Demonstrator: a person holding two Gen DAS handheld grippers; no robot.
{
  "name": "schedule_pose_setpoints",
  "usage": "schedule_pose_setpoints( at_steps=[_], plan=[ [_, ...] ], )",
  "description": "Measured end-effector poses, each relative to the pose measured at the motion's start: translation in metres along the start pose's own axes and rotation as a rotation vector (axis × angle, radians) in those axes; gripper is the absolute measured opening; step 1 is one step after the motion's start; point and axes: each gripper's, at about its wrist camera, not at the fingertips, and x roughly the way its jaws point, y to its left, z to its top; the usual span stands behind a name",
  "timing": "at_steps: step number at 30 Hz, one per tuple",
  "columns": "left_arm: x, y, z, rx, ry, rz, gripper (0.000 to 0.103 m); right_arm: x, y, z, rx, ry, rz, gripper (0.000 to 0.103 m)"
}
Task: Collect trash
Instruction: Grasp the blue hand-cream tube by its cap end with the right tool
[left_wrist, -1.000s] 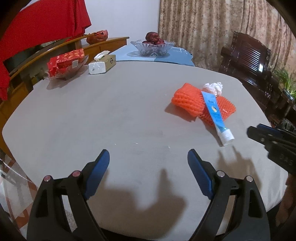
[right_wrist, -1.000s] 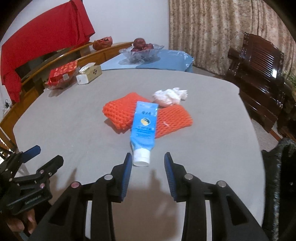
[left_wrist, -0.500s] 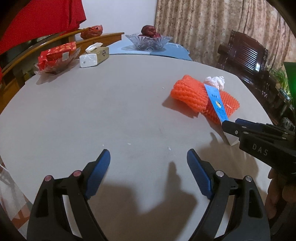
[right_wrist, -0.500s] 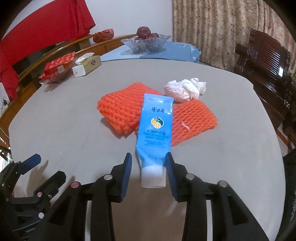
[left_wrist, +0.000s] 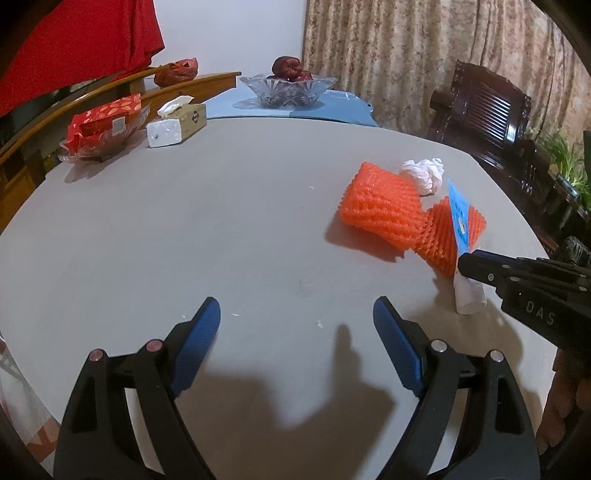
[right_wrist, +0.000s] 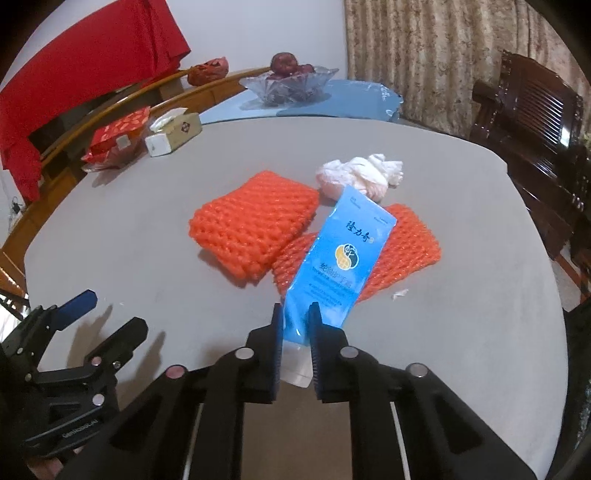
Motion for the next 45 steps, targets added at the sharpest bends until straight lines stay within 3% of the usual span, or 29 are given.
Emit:
schedule_pose_setpoints(
  at_steps=[9, 15, 19, 20, 22, 27, 29, 32, 36, 39, 42, 45],
  plan=[
    [0.000, -0.005, -0.002, 0.014, 0.001, 0.001, 0.082, 0.006, -0.016, -0.006, 0.022, 0.021, -0.038, 0.039],
    [0.000, -0.002, -0.001, 0.009, 0.000, 0.002, 0.082, 0.009, -0.018, -0.009, 0.029, 0.033, -0.031, 0.040],
    [-0.001, -0.004, 0.000, 0.008, 0.000, 0.000, 0.082, 0.001, -0.020, -0.010, 0.026, 0.025, -0.015, 0.032],
    [-0.001, -0.004, 0.000, 0.010, -0.002, 0.000, 0.082, -0.003, -0.020, -0.010, 0.025, 0.019, 0.001, 0.019],
    [-0.002, -0.007, 0.000, 0.013, -0.004, -0.001, 0.082, -0.012, -0.019, -0.009, 0.009, -0.005, -0.010, 0.009],
    [-0.002, -0.013, 0.002, 0.020, -0.006, -0.006, 0.082, -0.018, -0.028, -0.011, 0.010, -0.004, -0.008, 0.008],
    [-0.003, -0.016, 0.002, 0.029, -0.011, -0.005, 0.082, -0.019, -0.031, -0.013, 0.012, 0.003, -0.010, 0.029],
    [-0.004, -0.017, 0.001, 0.034, -0.011, -0.004, 0.082, -0.017, -0.035, -0.019, 0.024, 0.022, -0.015, 0.050],
    [-0.004, -0.017, 0.001, 0.031, -0.010, -0.006, 0.082, -0.011, -0.036, -0.025, 0.033, 0.027, -0.022, 0.058],
    [-0.004, -0.017, -0.001, 0.031, -0.008, -0.007, 0.082, -0.003, -0.034, -0.023, 0.030, 0.043, -0.012, 0.058],
    [-0.003, -0.015, -0.001, 0.026, -0.004, -0.006, 0.082, 0.002, -0.031, -0.023, 0.017, 0.051, -0.015, 0.033],
    [-0.002, -0.014, -0.001, 0.023, -0.001, -0.009, 0.082, 0.000, -0.035, -0.022, 0.034, 0.055, 0.008, 0.029]
  ],
)
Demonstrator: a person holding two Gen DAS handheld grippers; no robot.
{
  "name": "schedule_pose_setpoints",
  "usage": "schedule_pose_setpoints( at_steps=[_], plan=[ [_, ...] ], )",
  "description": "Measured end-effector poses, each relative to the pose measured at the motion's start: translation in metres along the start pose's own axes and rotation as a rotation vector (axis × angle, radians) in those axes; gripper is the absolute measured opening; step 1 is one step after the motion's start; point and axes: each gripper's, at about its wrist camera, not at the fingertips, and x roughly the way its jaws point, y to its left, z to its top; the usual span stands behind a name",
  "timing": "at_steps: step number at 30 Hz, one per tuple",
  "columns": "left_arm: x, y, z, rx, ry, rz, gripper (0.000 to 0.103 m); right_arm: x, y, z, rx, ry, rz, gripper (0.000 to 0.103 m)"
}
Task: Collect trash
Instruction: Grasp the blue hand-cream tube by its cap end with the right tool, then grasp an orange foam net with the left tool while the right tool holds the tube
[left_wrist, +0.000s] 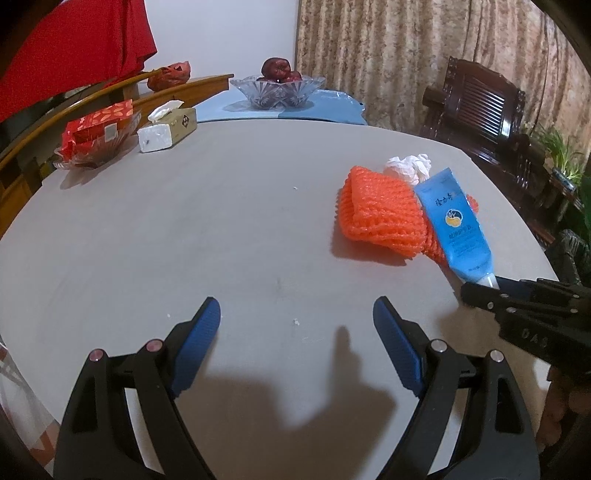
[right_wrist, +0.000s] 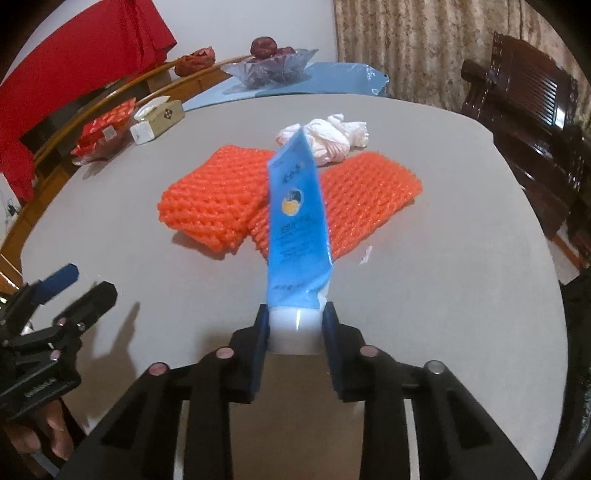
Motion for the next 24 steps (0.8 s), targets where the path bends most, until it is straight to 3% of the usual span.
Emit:
schedule_pose_setpoints(
  at_steps=[11, 24],
  plan=[
    [0.003, -0.011, 0.010, -0.019, -0.013, -0.019, 0.082, -0.031, -0.016, 0.008, 0.028, -0.089, -0.004, 0.028],
    [0.031, -0.055, 0.025, 0.006, 0.002, -0.053, 0.082, -0.016, -0.061, 0.025, 0.057, -0.111, -0.042, 0.028]
  ],
)
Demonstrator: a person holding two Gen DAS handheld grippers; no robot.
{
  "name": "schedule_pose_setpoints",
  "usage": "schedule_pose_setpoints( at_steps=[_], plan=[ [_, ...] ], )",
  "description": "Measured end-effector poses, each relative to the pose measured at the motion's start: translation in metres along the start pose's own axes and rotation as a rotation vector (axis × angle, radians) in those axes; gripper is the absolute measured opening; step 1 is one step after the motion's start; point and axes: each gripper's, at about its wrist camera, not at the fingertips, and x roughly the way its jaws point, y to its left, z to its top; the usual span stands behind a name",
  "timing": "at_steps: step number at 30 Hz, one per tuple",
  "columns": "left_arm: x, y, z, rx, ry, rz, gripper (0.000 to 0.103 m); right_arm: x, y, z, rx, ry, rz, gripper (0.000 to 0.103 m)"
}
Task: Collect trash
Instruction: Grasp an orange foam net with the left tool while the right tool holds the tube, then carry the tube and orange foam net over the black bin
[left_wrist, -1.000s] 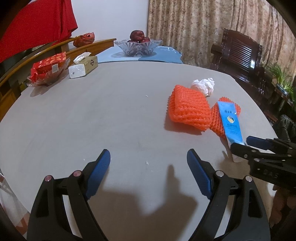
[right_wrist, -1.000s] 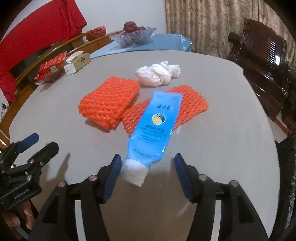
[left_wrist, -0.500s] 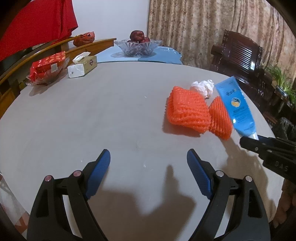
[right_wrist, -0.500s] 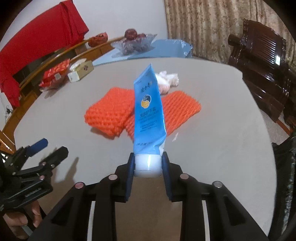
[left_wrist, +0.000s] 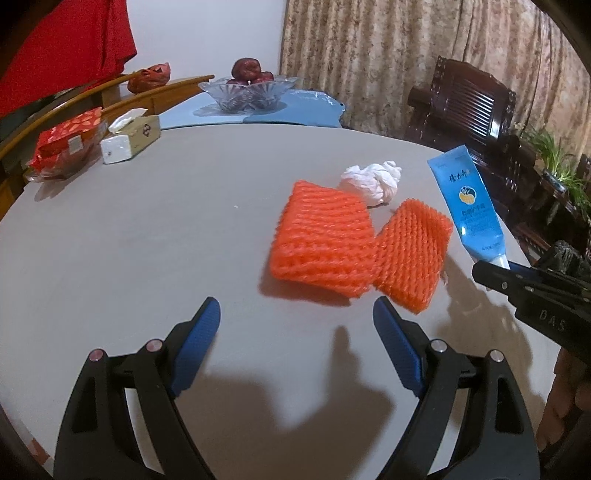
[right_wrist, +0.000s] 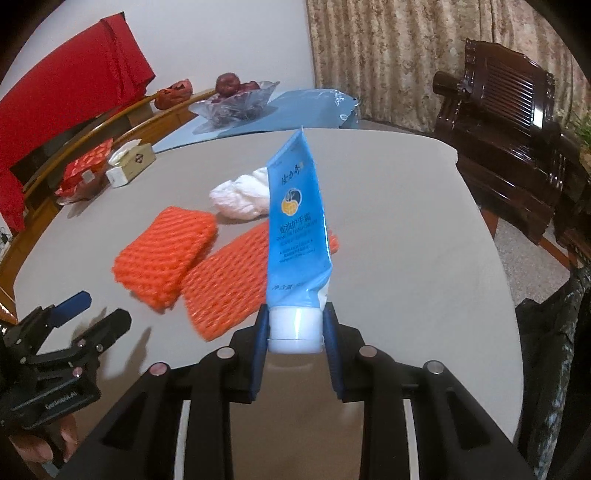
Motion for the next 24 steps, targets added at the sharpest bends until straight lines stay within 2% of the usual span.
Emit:
schedule_pose_setpoints(
  at_steps=[9, 13, 14, 15, 24],
  plan=[
    [0.027, -0.017, 0.016, 0.017, 0.027, 0.001, 0.082, 0.013, -0.015, 0.008, 0.028, -0.007, 0.016, 0.028],
    [0.042, -0.013, 0.019, -0.007, 0.085, -0.050, 0.039, 0.013, -0.017, 0.006, 0.031, -0.004, 0.020, 0.028],
    [0.043, -0.012, 0.019, -0.011, 0.090, -0.057, 0.032, 0.013, -0.017, 0.005, 0.031, -0.003, 0.021, 0.028],
    [0.043, -0.011, 0.018, -0.012, 0.094, -0.067, 0.017, 0.013, -0.016, 0.005, 0.030, -0.004, 0.021, 0.028],
    [0.020, -0.006, 0.013, -0.016, 0.047, -0.067, 0.013, 0.009, -0.012, 0.005, 0.017, -0.004, 0.023, 0.028]
  ],
)
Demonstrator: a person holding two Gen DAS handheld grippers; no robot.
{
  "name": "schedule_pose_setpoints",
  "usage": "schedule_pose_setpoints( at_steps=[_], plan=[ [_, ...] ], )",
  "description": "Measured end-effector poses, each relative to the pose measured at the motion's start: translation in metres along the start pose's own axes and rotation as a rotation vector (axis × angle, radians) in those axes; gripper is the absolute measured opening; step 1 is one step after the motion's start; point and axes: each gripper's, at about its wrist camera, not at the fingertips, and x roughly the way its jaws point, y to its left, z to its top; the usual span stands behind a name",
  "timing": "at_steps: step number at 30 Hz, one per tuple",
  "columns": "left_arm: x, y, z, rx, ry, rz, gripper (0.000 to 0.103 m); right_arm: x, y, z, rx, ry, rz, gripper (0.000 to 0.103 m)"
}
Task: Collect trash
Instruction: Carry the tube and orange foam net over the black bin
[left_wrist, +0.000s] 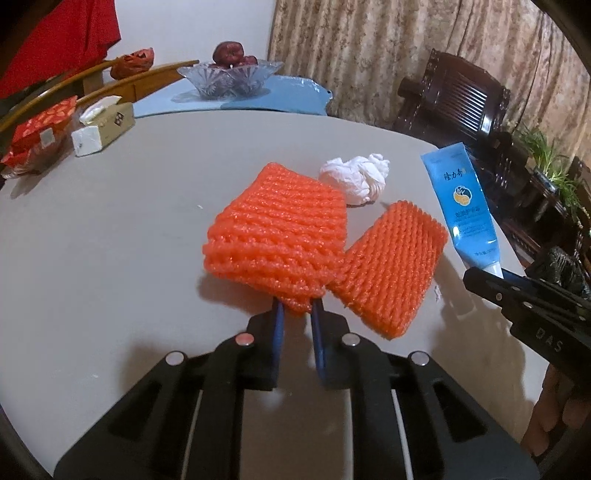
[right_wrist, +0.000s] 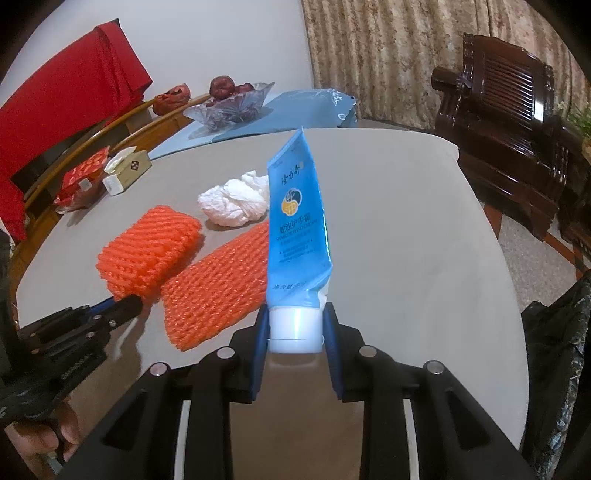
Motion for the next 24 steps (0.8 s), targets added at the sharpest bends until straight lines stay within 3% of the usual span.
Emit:
schedule_pose_setpoints(
  at_steps=[14, 24],
  plan=[
    [-0.077, -0.007, -0.008, -0.045, -0.057, 0.104, 0.013, -0.046, 0.011, 0.003, -0.041, -0.024, 0.011, 0.028],
    [-0.117, -0.040, -0.015, -0.055, -0.068, 0.086, 0.013, -0.100, 0.002, 0.005, -0.056, -0.046, 0.010, 0.028]
  ],
)
